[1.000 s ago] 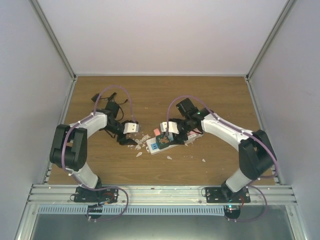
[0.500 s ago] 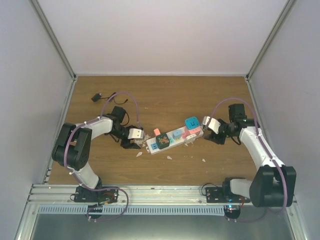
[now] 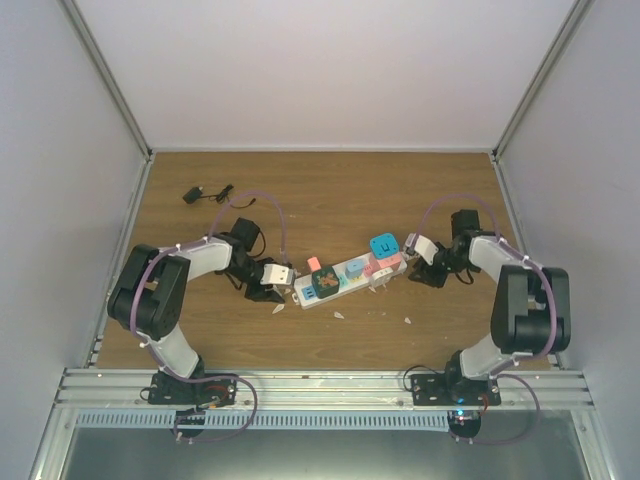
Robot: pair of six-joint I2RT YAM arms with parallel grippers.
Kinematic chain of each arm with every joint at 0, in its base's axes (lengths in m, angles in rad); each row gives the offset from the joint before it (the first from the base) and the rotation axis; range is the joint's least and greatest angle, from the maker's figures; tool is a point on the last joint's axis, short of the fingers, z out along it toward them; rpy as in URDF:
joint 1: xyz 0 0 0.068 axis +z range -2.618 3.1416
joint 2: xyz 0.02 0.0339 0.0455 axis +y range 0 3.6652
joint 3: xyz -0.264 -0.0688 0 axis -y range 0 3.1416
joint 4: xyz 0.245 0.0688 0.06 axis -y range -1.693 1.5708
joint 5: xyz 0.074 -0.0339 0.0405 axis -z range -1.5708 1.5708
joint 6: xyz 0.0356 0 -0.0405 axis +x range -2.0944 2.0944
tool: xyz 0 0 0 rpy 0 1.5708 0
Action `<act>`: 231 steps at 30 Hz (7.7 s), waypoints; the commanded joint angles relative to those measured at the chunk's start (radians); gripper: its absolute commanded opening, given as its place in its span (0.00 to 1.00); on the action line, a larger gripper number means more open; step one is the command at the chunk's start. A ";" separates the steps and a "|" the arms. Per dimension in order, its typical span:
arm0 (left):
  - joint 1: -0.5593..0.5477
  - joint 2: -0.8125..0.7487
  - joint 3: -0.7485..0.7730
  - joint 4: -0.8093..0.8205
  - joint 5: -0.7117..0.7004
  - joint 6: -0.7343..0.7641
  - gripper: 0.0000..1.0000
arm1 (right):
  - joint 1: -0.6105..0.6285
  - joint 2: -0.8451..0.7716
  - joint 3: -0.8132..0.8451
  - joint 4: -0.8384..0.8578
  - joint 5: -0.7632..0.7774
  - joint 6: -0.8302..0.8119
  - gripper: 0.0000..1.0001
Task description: Pull the plug off the socket
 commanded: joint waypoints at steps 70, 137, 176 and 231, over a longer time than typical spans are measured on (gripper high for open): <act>-0.194 -0.058 0.005 0.208 0.041 -0.151 0.42 | 0.623 -0.224 -0.011 0.179 -0.040 0.413 1.00; -0.063 -0.157 -0.065 0.248 -0.065 -0.097 0.13 | 0.710 -0.111 -0.064 0.064 0.098 0.374 0.05; 0.708 0.210 0.405 0.032 0.061 -0.290 0.15 | 0.711 -0.082 0.006 0.044 0.067 0.380 0.14; 0.807 0.179 0.448 -0.013 0.194 -0.402 0.74 | 0.711 -0.113 0.026 0.078 0.050 0.353 0.59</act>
